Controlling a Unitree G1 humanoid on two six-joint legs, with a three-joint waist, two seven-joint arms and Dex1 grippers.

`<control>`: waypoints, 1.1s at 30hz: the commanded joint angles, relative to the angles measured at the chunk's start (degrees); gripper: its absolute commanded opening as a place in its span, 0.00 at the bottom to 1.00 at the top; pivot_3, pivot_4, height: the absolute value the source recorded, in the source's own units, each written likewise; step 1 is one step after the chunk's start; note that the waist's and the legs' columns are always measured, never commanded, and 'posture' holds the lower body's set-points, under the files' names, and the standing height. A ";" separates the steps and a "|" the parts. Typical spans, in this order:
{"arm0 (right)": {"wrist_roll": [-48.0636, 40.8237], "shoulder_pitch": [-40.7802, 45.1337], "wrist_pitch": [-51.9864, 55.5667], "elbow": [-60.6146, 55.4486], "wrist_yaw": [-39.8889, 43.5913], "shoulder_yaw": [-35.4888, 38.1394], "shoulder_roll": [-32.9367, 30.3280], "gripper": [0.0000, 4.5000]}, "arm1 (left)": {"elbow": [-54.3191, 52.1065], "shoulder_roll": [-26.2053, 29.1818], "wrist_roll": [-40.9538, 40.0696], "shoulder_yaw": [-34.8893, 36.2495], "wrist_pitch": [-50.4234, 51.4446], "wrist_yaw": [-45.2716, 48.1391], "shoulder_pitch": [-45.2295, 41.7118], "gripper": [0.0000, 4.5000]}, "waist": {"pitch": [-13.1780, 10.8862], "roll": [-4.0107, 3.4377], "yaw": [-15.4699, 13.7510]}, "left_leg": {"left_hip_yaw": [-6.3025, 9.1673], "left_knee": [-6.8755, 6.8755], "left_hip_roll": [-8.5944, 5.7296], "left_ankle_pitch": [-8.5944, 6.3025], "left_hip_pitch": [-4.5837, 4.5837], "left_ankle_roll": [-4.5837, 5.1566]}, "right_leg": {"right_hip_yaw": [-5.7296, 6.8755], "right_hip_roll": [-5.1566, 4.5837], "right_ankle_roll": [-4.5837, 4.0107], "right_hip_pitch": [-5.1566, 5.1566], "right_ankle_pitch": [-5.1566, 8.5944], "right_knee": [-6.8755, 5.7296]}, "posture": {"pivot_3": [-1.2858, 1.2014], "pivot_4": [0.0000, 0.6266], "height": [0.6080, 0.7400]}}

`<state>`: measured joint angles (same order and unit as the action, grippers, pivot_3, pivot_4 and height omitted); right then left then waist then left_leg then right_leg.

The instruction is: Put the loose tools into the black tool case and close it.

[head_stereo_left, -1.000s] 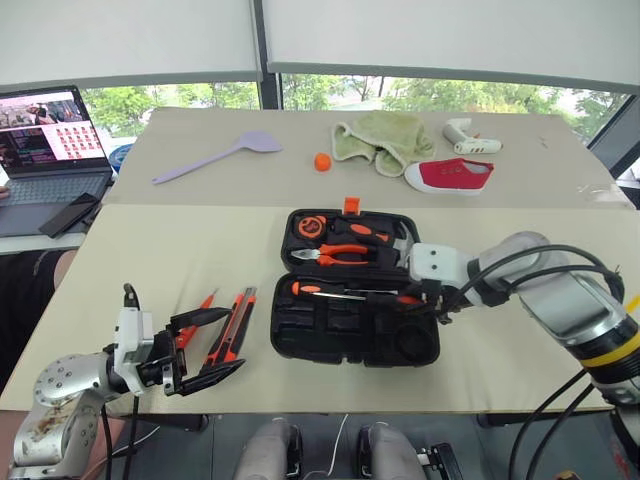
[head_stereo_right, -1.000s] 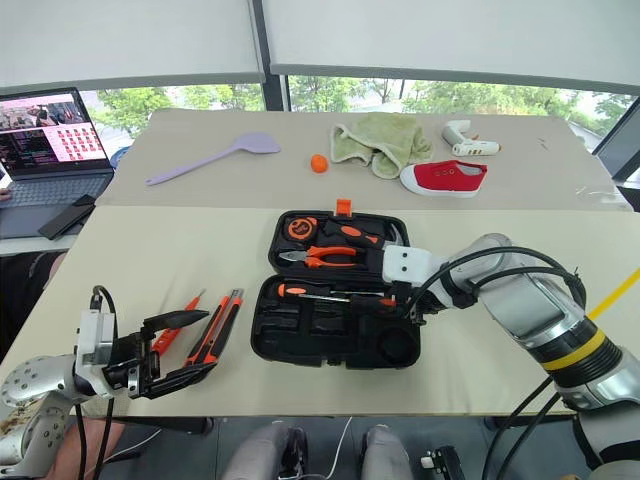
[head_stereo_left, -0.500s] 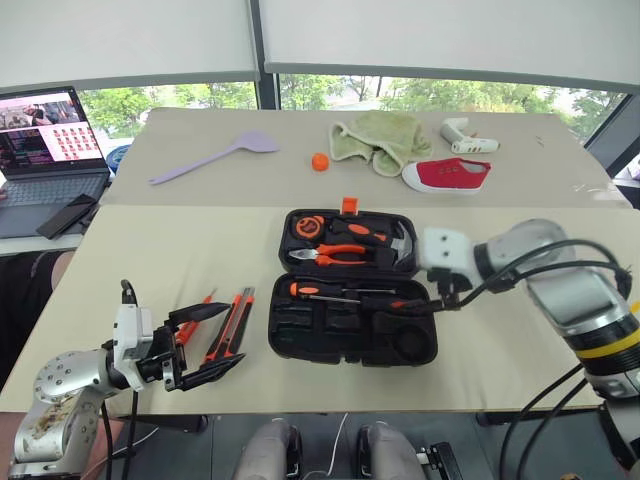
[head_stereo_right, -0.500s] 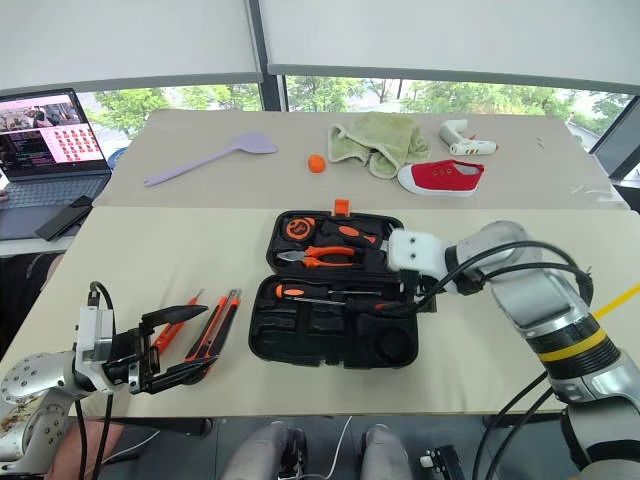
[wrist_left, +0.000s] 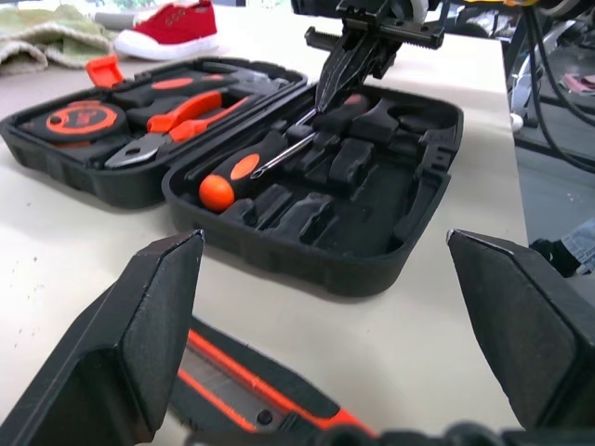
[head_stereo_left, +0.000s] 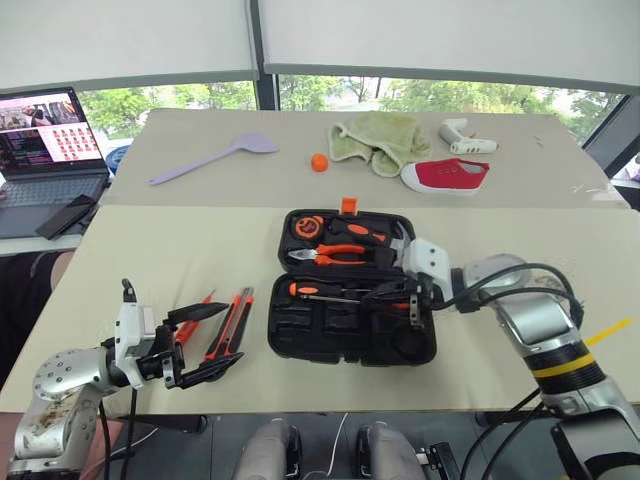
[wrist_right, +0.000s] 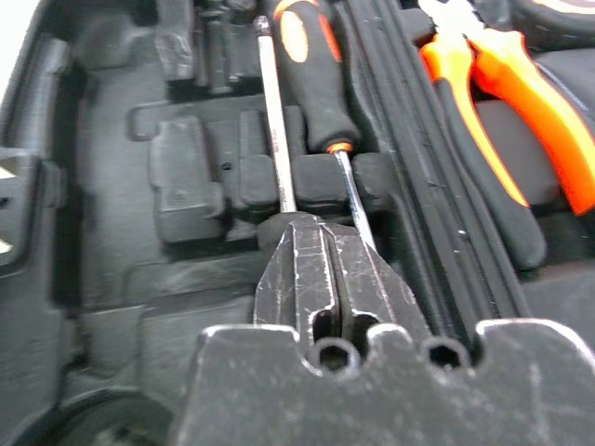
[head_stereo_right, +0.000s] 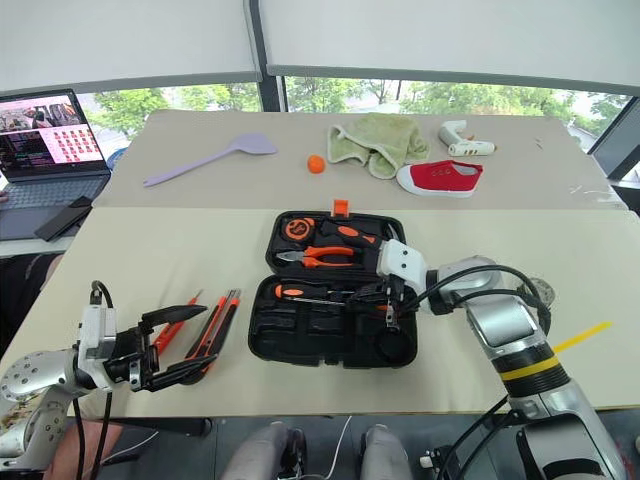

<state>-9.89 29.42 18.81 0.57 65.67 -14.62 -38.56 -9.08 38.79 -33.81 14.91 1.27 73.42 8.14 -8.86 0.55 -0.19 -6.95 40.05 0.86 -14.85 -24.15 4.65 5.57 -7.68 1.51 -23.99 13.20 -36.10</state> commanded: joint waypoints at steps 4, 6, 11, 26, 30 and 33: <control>5.62 -1.75 -5.95 1.56 0.47 -4.66 -0.01 0.01 | -0.09 1.71 0.35 2.12 -1.01 -0.36 0.16 1.00 | 0.02 0.01 0.06 | 0.01 -0.03 0.00 0.00 0.10 -0.01 | -0.01 0.01 0.00 0.11 0.01 0.02 | 0.52 0.24 1.00; 6.15 -1.65 -7.26 1.34 0.38 -5.16 0.73 0.01 | -0.03 1.84 0.61 2.51 -1.13 -0.81 0.72 1.00 | 0.04 0.03 0.17 | 0.01 -0.04 0.02 0.00 0.16 -0.01 | -0.02 0.01 0.00 0.15 0.01 0.02 | 0.52 0.24 1.00; 1.28 -2.27 -11.69 0.71 -1.79 2.81 2.13 0.01 | -0.16 1.87 -1.16 7.74 0.01 -2.71 4.47 1.00 | 0.04 0.05 0.66 | 0.02 -0.20 0.07 0.01 0.46 -0.06 | -0.02 0.03 -0.03 0.42 0.03 0.08 | 0.52 0.24 1.00; -21.20 -29.94 -29.17 0.83 17.48 31.05 -1.98 0.96 | 14.29 4.67 2.54 33.68 7.74 -14.35 25.93 1.00 | -0.04 0.04 0.36 | 0.15 -0.28 0.10 -0.82 1.05 -0.01 | -0.01 -0.60 0.04 0.72 0.13 0.35 | 0.52 0.24 1.00; -25.16 -31.80 -24.63 -1.72 18.09 31.21 -2.96 0.99 | 7.24 6.42 -1.57 33.04 16.96 -15.21 26.39 1.00 | -0.05 0.03 0.04 | 0.16 -0.27 0.08 -0.82 1.06 -0.04 | -0.02 -0.73 0.03 0.71 0.12 0.35 | 0.52 0.24 1.00; -29.50 -30.41 -20.64 -9.87 14.64 29.52 -1.41 0.99 | -1.45 9.08 -5.84 30.19 26.74 -15.99 24.52 1.00 | -0.07 0.06 -0.18 | 0.25 -0.28 0.09 -0.77 1.03 -0.13 | -0.17 -0.78 -0.03 0.70 0.11 0.32 | 0.52 0.24 1.00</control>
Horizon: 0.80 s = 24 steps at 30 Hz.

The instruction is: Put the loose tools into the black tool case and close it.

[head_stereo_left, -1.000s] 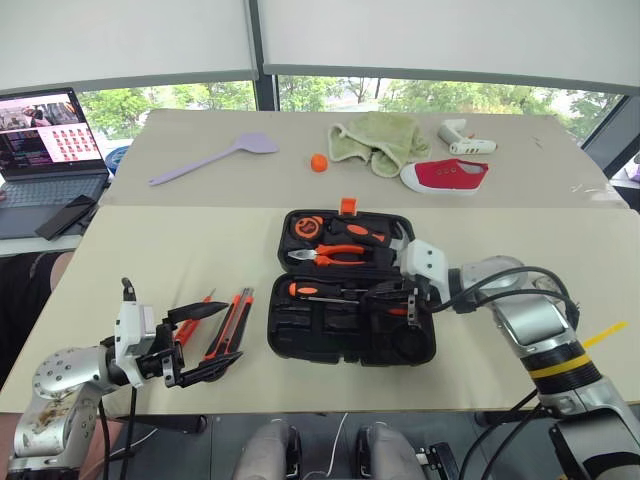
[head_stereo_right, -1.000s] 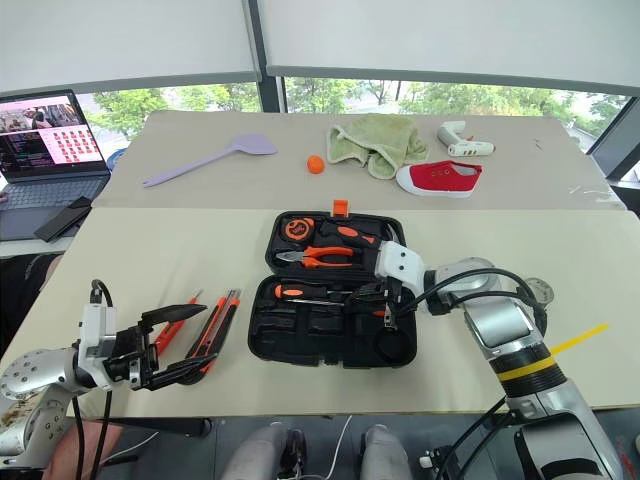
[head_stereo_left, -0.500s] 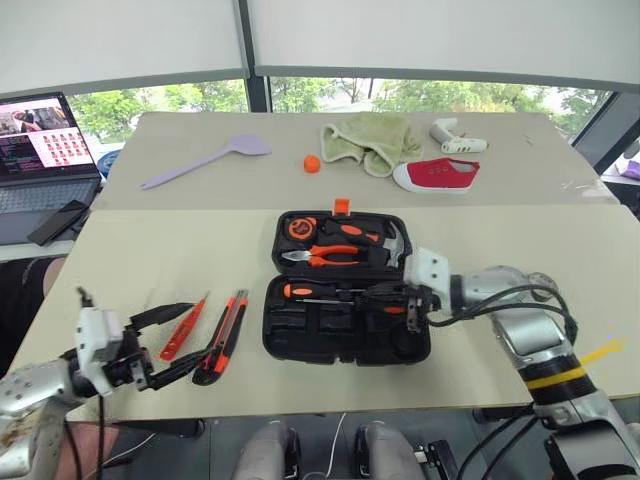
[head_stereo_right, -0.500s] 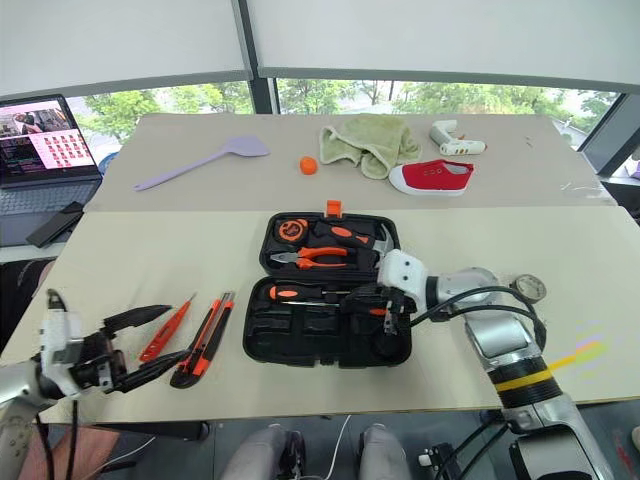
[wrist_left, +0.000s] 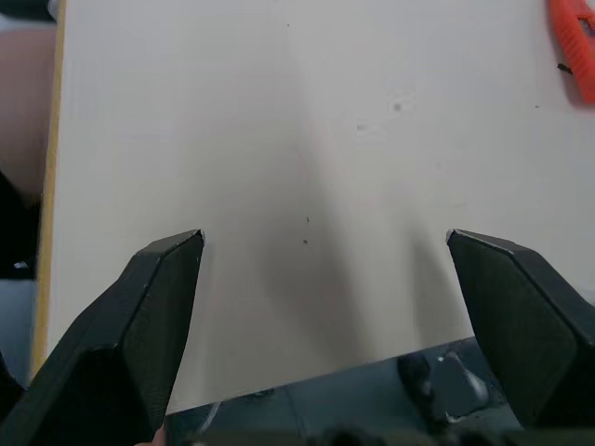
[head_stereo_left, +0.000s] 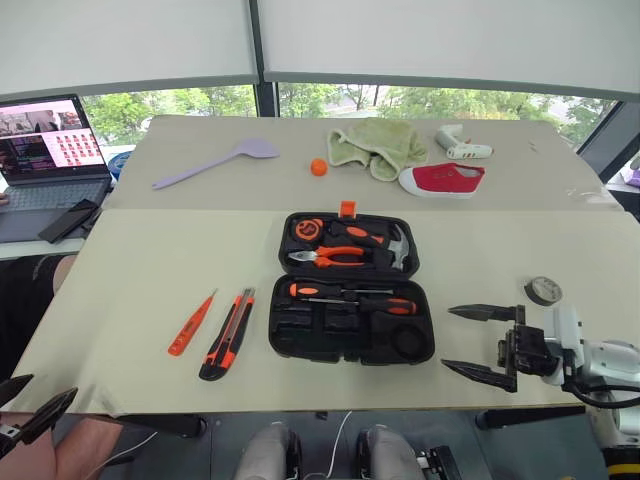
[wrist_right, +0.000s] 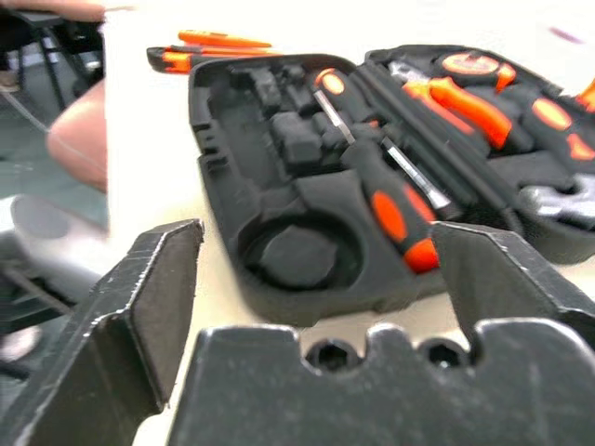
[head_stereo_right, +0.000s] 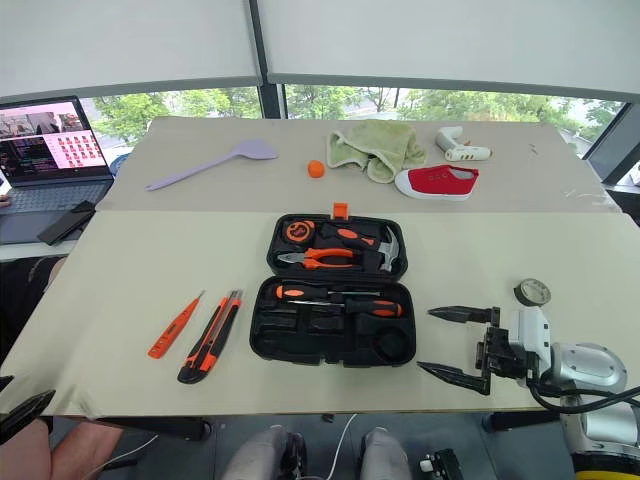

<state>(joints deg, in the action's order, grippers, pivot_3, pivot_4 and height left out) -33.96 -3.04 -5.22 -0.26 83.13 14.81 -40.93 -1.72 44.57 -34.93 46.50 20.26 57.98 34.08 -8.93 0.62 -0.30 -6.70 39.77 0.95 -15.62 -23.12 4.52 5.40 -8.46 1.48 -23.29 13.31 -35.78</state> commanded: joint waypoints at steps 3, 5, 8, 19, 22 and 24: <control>-8.07 3.09 6.94 -15.18 -6.57 -1.17 2.33 0.99 | -14.89 5.39 -6.76 -4.83 15.73 -5.09 -5.14 1.00 | 0.00 -0.14 -0.33 | 0.08 -0.05 0.00 0.08 -0.01 -0.14 | -0.06 0.00 -0.07 -0.03 -0.01 -0.04 | 0.52 0.24 1.00; -7.48 3.60 7.98 -17.89 -7.47 -2.34 2.08 0.99 | -17.69 6.59 -6.59 -7.71 20.08 -8.75 -8.17 1.00 | 0.00 -0.12 -0.34 | 0.09 -0.10 -0.01 0.14 -0.02 -0.24 | -0.06 0.02 -0.09 -0.05 0.00 -0.04 | 0.52 0.24 1.00; -5.56 5.56 10.06 -20.37 -8.35 -3.21 -0.95 0.99 | -19.78 8.27 -4.15 -14.66 26.48 -14.92 -13.64 1.00 | -0.02 -0.14 -0.36 | 0.03 -0.14 -0.06 0.29 -0.07 -0.57 | 0.00 0.06 -0.08 -0.05 0.00 -0.09 | 0.52 0.24 1.00; -5.03 9.69 14.16 -18.93 -9.06 -0.64 -8.50 1.00 | -18.23 6.31 1.81 -30.59 26.46 -17.13 -24.92 0.88 | -0.06 -0.24 -1.57 | -0.04 -0.11 -0.11 0.31 -0.01 -0.56 | 0.21 0.09 -0.04 -0.03 -0.01 -0.09 | 0.52 0.24 1.00; -5.06 9.48 14.33 -19.09 -10.01 -0.38 -8.05 1.00 | -17.99 6.36 3.51 -31.58 24.59 -16.19 -25.07 0.66 | -0.06 -0.25 -1.96 | -0.08 -0.08 -0.11 0.27 -0.01 -0.50 | 0.18 0.06 -0.03 -0.03 -0.02 -0.08 | 0.52 0.24 1.00; -5.42 9.17 14.51 -19.54 -10.76 -0.26 -7.53 1.00 | -17.72 5.93 4.08 -31.34 23.92 -16.36 -25.09 0.51 | -0.05 -0.25 -1.98 | -0.08 -0.09 -0.12 0.26 -0.02 -0.49 | 0.18 0.04 -0.03 -0.04 -0.02 -0.06 | 0.52 0.24 1.00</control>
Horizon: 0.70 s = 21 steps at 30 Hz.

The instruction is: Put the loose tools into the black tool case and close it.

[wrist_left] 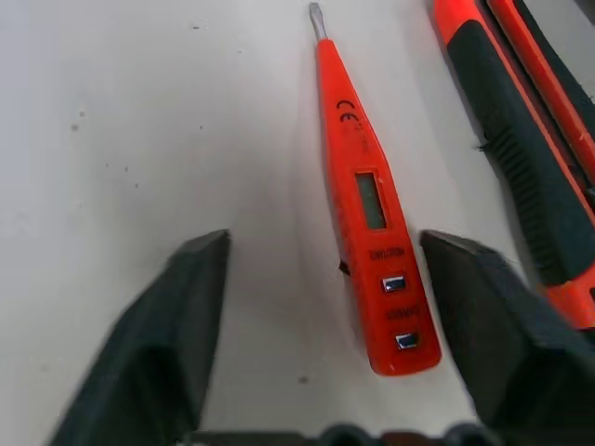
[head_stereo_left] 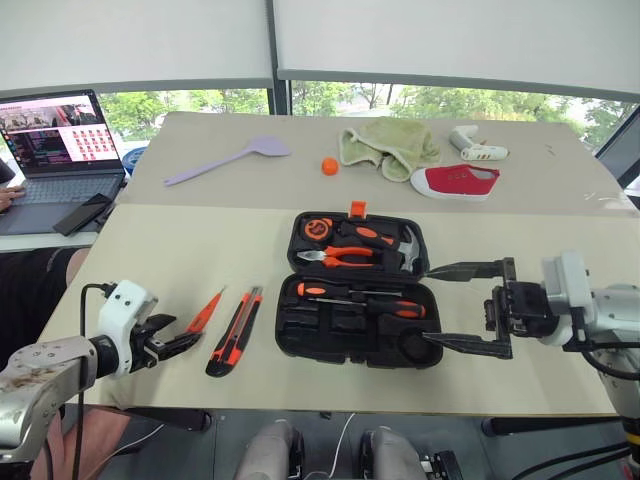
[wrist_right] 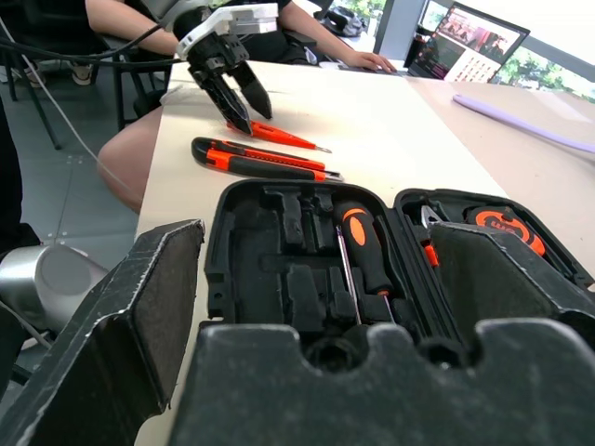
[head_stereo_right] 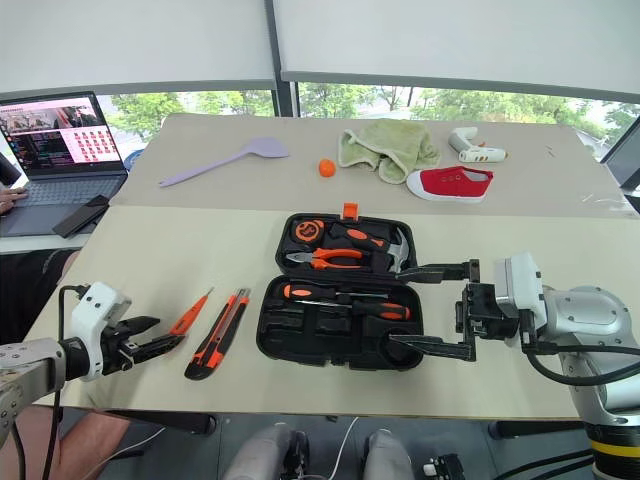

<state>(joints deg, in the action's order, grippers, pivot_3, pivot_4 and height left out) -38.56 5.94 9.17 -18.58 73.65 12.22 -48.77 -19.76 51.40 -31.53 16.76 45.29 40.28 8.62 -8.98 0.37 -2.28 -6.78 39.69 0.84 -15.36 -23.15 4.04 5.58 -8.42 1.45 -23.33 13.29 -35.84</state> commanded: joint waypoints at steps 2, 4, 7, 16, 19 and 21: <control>-1.20 -0.45 0.12 -2.05 -1.98 2.30 0.88 1.00 | 0.94 -1.47 1.27 -0.79 -3.08 1.68 0.57 0.35 | 0.00 0.00 0.01 | 0.00 -0.01 0.00 0.00 -0.03 0.00 | -0.01 -0.01 0.00 0.01 0.00 0.02 | 0.52 0.24 1.00; -1.57 -1.04 0.05 -2.64 -2.50 2.45 1.43 1.00 | 1.88 -2.26 1.57 0.65 -6.50 3.24 0.87 0.18 | 0.00 0.01 0.03 | 0.00 -0.01 0.00 0.00 -0.07 0.00 | -0.01 -0.01 0.00 0.06 0.00 0.02 | 0.52 0.24 1.00; -1.99 -2.15 0.02 -3.24 -2.85 3.25 1.89 1.00 | 3.87 -1.57 0.37 3.00 -12.25 9.83 0.58 0.10 | -0.02 0.04 0.06 | 0.01 -0.01 0.01 0.01 -0.15 -0.01 | 0.00 0.00 0.00 0.07 0.00 0.01 | 0.52 0.24 1.00; -0.62 -5.79 1.30 -2.35 -4.94 8.10 -0.26 1.00 | 9.58 0.02 2.46 -10.85 -28.11 32.75 -21.33 0.10 | -0.08 0.12 -0.30 | -0.03 0.07 -0.06 -0.02 -0.21 0.06 | 0.12 0.09 0.07 0.04 -0.04 0.08 | 0.52 0.24 1.00; 0.33 -6.98 2.71 -2.65 -5.55 8.66 -1.80 1.00 | 11.35 -2.61 8.74 -22.11 -28.66 35.91 -32.28 0.10 | -0.07 0.14 -0.37 | -0.06 0.16 -0.10 0.08 -0.32 0.25 | 0.16 0.30 0.15 0.17 -0.09 0.05 | 0.52 0.24 1.00; 1.07 -7.79 4.28 -2.70 -5.54 8.64 -3.50 1.00 | 14.15 -4.87 14.37 -29.14 -29.61 37.15 -38.23 0.10 | -0.08 0.14 -0.15 | -0.17 0.19 -0.13 0.35 -0.36 0.73 | 0.08 0.52 0.19 0.20 -0.11 0.05 | 0.52 0.24 1.00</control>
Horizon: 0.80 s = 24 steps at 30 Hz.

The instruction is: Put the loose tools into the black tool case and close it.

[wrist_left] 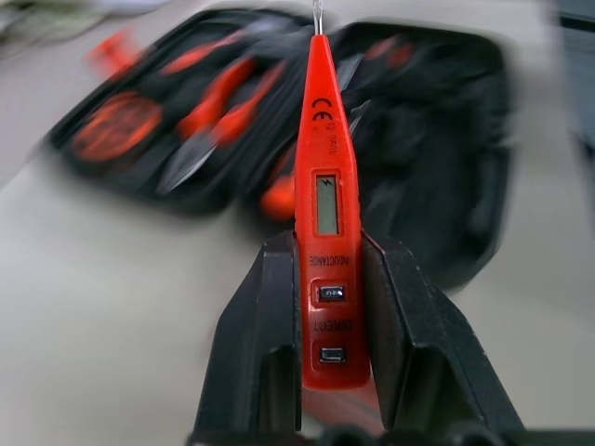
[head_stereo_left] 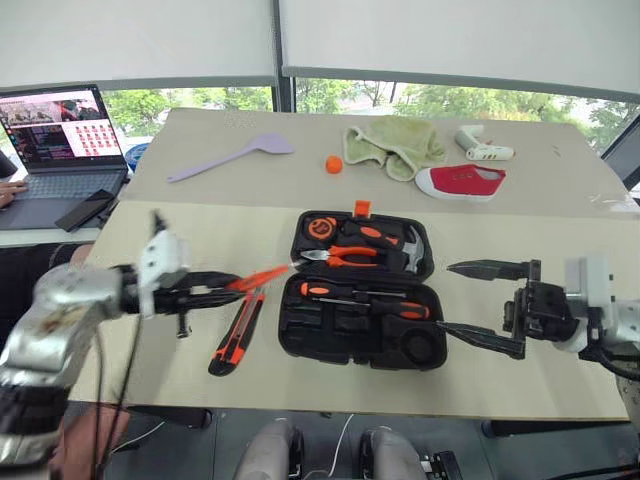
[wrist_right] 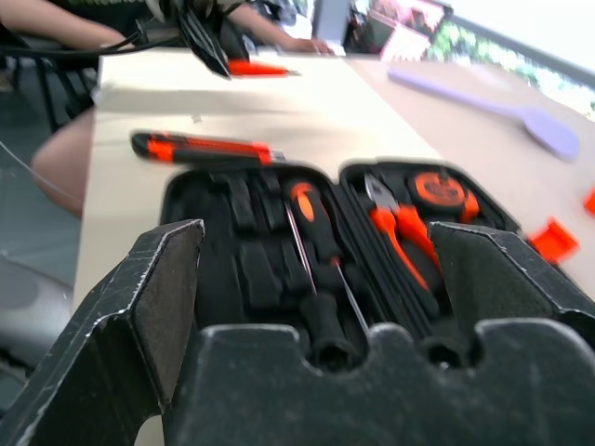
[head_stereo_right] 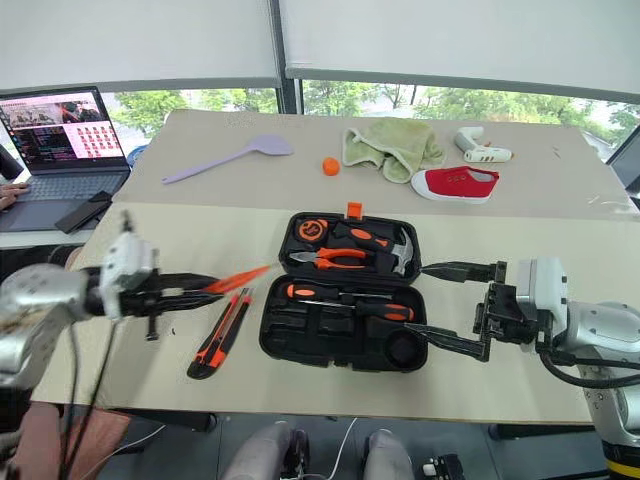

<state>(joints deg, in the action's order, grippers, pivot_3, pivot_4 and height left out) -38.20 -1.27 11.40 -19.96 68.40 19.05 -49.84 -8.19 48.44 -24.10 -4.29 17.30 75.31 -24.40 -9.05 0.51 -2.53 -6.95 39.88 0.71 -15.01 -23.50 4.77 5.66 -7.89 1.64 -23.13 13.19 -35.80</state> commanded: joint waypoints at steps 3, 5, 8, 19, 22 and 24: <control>1.67 -1.37 3.84 -1.64 -0.15 1.32 -4.39 1.00 | 6.25 -5.63 10.94 -13.42 -1.47 2.24 -10.59 0.10 | -0.07 0.12 0.85 | -0.07 -0.01 0.06 0.01 -0.01 0.02 | -0.16 0.24 0.00 -0.06 0.00 0.01 | 0.52 0.24 1.00; 2.00 -1.17 3.85 -1.94 -0.44 0.99 -4.55 1.00 | 8.39 -7.21 13.53 -16.10 -0.48 1.85 -12.80 0.10 | -0.12 0.18 1.02 | -0.07 -0.01 0.18 0.03 -0.01 -0.02 | -0.20 0.38 -0.04 -0.10 0.04 0.00 | 0.52 0.24 1.00; 2.20 -1.06 4.15 -2.78 -0.94 0.84 -4.47 1.00 | 10.69 -8.68 16.71 -18.08 -1.15 0.96 -14.35 0.10 | -0.13 0.20 1.27 | -0.04 -0.02 0.19 0.03 -0.03 -0.01 | -0.22 0.40 -0.04 -0.14 0.05 -0.02 | 0.52 0.24 1.00; 2.14 -2.89 5.70 -5.45 -2.49 2.19 -4.17 1.00 | 5.49 -8.76 21.67 -21.74 5.86 0.78 -13.74 0.10 | -0.16 0.24 0.85 | 0.07 0.11 0.18 -0.02 -0.10 0.09 | -0.21 0.32 -0.02 -0.11 0.04 -0.01 | 0.52 0.24 1.00; 1.99 -3.03 5.96 -5.73 -2.67 2.23 -4.35 1.00 | 4.29 -8.45 22.95 -22.85 7.60 0.97 -13.64 0.10 | -0.15 0.24 0.87 | 0.06 0.11 0.18 -0.02 -0.09 0.09 | -0.21 0.32 -0.02 -0.11 0.05 -0.02 | 0.52 0.24 1.00; 1.86 -2.80 6.48 -5.92 -2.77 2.06 -4.71 1.00 | 3.21 -8.41 24.14 -23.60 10.02 0.42 -13.55 0.10 | -0.15 0.24 0.87 | 0.07 0.11 0.18 -0.02 -0.09 0.09 | -0.21 0.33 -0.02 -0.10 0.05 -0.02 | 0.52 0.24 1.00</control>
<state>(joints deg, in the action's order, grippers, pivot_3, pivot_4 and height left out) -35.61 -4.36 17.13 -24.24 65.90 19.07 -53.69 -3.68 39.41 -1.89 -24.98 24.98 75.34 -38.47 -9.21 0.75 -1.66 -6.89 39.99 0.89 -15.03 -23.58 4.85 5.45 -7.57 1.62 -23.23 13.24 -35.82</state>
